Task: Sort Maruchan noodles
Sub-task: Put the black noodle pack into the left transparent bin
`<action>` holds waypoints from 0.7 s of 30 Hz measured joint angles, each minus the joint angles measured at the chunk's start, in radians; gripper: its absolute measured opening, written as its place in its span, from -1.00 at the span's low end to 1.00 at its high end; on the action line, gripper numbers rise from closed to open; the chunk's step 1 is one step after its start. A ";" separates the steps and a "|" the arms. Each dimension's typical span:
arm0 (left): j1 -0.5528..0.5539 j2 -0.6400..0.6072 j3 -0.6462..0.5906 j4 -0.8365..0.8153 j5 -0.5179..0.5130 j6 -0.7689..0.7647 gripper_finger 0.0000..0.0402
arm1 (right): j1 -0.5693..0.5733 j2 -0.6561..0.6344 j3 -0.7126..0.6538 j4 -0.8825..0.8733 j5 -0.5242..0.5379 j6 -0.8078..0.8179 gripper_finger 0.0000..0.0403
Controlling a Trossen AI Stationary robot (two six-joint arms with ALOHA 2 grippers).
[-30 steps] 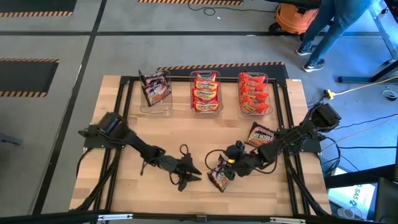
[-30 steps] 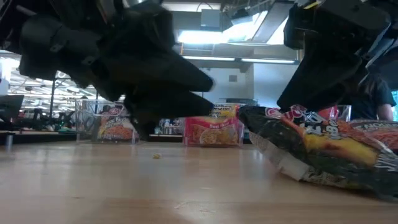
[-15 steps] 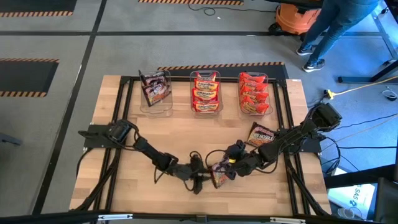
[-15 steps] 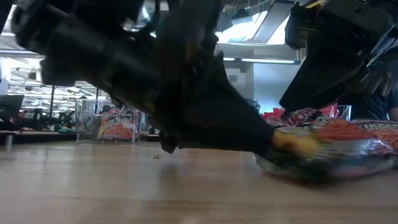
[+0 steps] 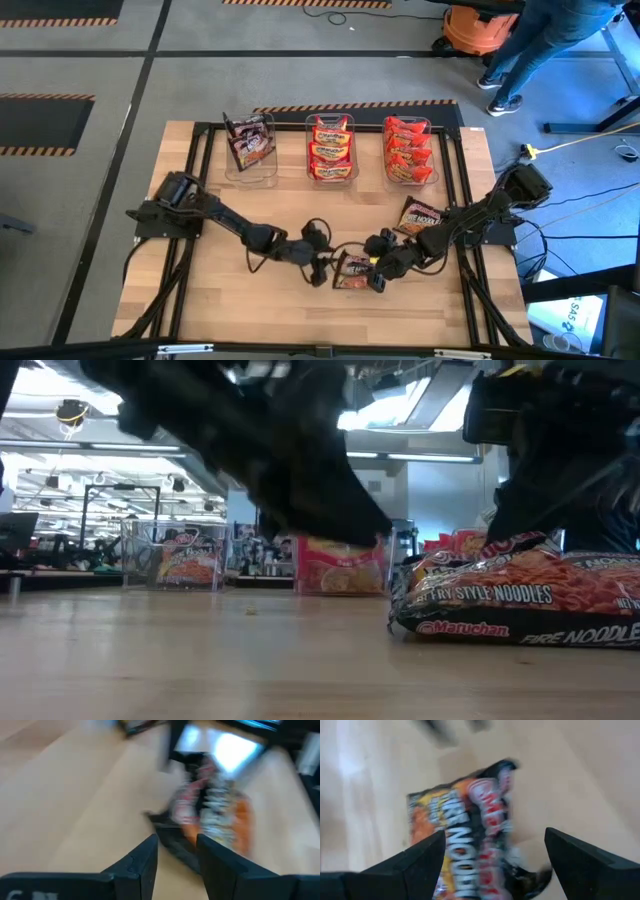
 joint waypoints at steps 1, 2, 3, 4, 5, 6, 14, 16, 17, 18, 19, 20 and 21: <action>-0.011 -0.009 0.000 0.004 0.008 0.007 -0.36 | -0.009 -0.014 0.000 -0.018 0.000 0.002 0.59; -0.024 -0.012 0.001 0.015 0.011 0.014 -0.36 | -0.019 -0.030 0.000 -0.030 -0.001 0.004 0.59; -0.039 -0.011 0.001 0.021 0.010 0.021 -0.36 | -0.028 -0.044 0.000 -0.047 -0.001 0.004 0.59; -0.054 -0.010 0.000 0.025 0.010 0.027 -0.36 | -0.038 -0.058 0.000 -0.059 -0.001 0.002 0.59; -0.070 -0.007 -0.001 0.036 0.010 0.031 -0.36 | -0.050 -0.070 0.000 -0.069 -0.006 -0.001 0.59; -0.085 0.001 -0.001 0.058 0.010 0.033 -0.36 | -0.064 -0.080 0.000 -0.078 -0.015 -0.006 0.59; -0.154 0.093 -0.001 0.127 0.002 0.037 -0.36 | -0.139 -0.084 0.000 -0.086 -0.112 -0.062 0.59; -0.154 0.101 -0.002 0.123 0.002 0.046 -0.36 | -0.124 -0.097 0.000 -0.094 -0.122 -0.080 0.59; -0.153 0.101 -0.002 0.129 0.010 0.050 -0.35 | -0.109 -0.110 0.000 -0.101 -0.121 -0.079 0.59; -0.149 0.100 -0.001 0.141 0.021 0.052 -0.34 | -0.095 -0.122 0.000 -0.105 -0.117 -0.075 0.59; -0.142 0.093 -0.001 0.145 0.035 0.053 -0.31 | -0.075 -0.134 0.000 -0.115 -0.103 -0.064 0.59; -0.132 0.081 -0.001 0.142 0.053 0.058 -0.28 | -0.053 -0.145 0.000 -0.128 -0.082 -0.050 0.59; -0.116 0.073 0.002 0.143 0.078 0.069 -0.25 | -0.027 -0.155 0.000 -0.141 -0.055 -0.030 0.59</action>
